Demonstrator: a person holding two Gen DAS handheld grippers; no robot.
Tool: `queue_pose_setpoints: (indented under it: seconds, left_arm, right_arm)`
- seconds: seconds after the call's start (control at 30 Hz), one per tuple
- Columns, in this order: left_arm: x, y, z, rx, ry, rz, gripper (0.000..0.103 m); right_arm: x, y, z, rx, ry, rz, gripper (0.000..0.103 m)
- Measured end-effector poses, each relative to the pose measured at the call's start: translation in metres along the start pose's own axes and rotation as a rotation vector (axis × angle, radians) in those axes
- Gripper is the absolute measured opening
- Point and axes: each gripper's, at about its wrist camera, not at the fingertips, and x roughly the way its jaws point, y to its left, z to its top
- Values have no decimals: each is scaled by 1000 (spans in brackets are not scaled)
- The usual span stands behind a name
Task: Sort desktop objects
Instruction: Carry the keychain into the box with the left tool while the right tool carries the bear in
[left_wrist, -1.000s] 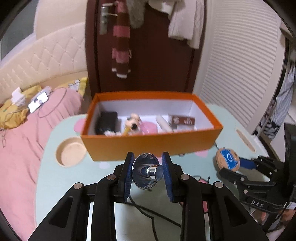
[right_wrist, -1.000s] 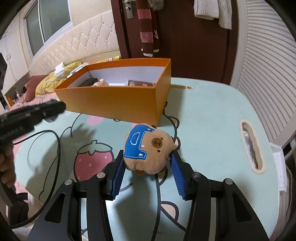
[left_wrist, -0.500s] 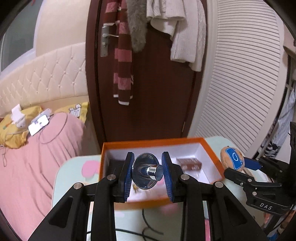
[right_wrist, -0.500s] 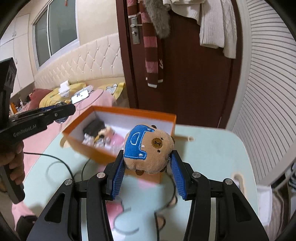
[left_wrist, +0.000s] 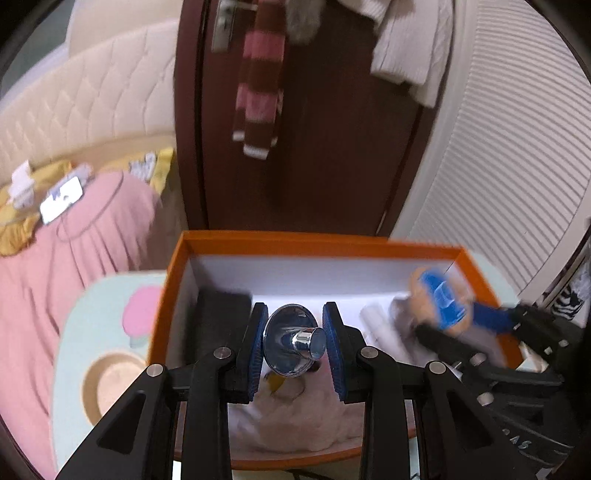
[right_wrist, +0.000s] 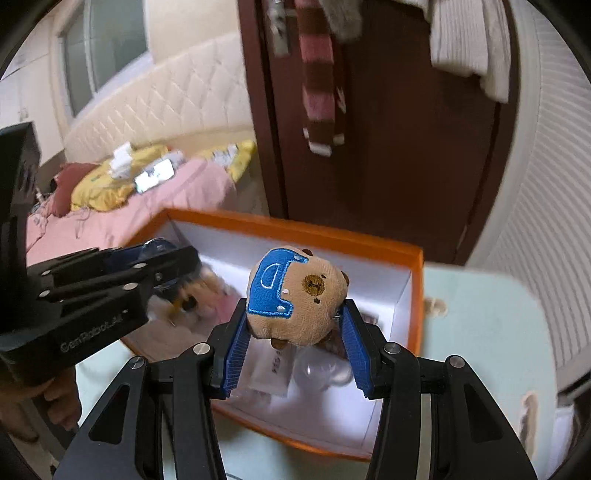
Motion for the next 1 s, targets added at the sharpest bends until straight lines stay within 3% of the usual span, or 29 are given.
queue_pose_setpoints:
  seconds: [0.3,1.0]
  left_arm:
    - [2,-6,-2,19,7,7,29]
    - [3,-4,-1,24,17,7,29]
  right_arm:
    - [0,3,-8,-46,-32,-44,49]
    - [-1,3,-4,-44,-26,-41,49]
